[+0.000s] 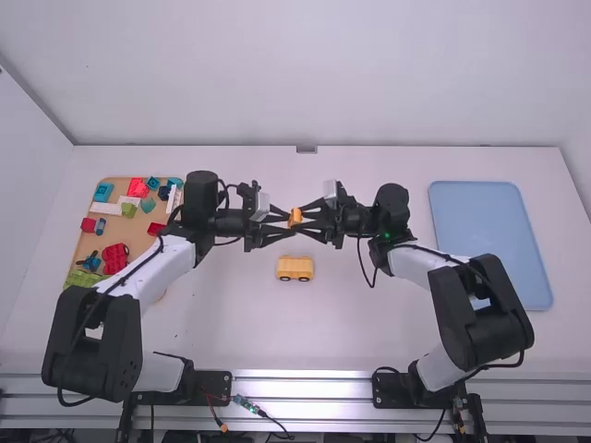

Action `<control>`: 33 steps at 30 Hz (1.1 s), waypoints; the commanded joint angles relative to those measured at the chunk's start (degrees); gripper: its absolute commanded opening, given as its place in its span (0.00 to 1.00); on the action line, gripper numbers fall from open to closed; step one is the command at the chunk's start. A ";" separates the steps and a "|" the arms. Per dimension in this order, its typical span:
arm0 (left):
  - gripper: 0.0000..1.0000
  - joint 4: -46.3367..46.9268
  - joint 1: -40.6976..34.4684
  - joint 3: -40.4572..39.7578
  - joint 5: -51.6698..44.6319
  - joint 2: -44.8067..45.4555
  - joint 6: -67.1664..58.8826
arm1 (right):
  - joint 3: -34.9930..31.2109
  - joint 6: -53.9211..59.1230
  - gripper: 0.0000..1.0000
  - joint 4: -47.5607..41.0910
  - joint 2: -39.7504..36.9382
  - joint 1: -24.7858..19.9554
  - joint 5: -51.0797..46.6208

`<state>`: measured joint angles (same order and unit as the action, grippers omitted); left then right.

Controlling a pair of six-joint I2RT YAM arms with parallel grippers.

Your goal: Assemble lego blocks to make yellow taxi

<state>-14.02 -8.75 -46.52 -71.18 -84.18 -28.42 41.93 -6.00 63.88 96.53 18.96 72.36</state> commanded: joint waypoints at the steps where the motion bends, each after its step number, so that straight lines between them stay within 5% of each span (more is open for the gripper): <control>1: 0.61 0.01 -0.28 0.55 -0.37 1.28 -0.52 | 1.22 -0.17 0.23 0.15 0.41 0.17 0.87; 2: 0.87 -0.01 -0.26 0.55 -0.35 1.28 -0.52 | 1.22 -0.13 0.23 0.15 0.41 0.17 0.83; 3: 0.99 0.01 -0.22 0.55 -0.33 1.28 -0.50 | 1.22 -0.07 0.22 0.15 0.41 0.17 0.85; 18: 0.99 1.81 0.83 0.52 12.17 1.30 5.14 | 1.88 2.23 0.15 -6.93 0.38 -6.40 -0.42; 24: 0.99 6.50 1.77 -1.11 15.50 1.30 4.72 | 7.54 14.73 0.11 -29.68 0.38 -9.57 -2.95; 30: 0.99 21.87 1.49 -7.80 21.35 1.30 -4.04 | 16.00 30.95 0.11 -56.19 0.30 -9.01 -15.23; 33: 0.99 34.72 1.31 -13.62 27.04 1.30 -15.06 | 25.64 42.49 0.07 -81.11 0.30 -7.78 -26.95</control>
<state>16.97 -7.33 -56.40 -48.66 -84.18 -33.21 61.14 23.83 -10.26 96.57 10.26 55.77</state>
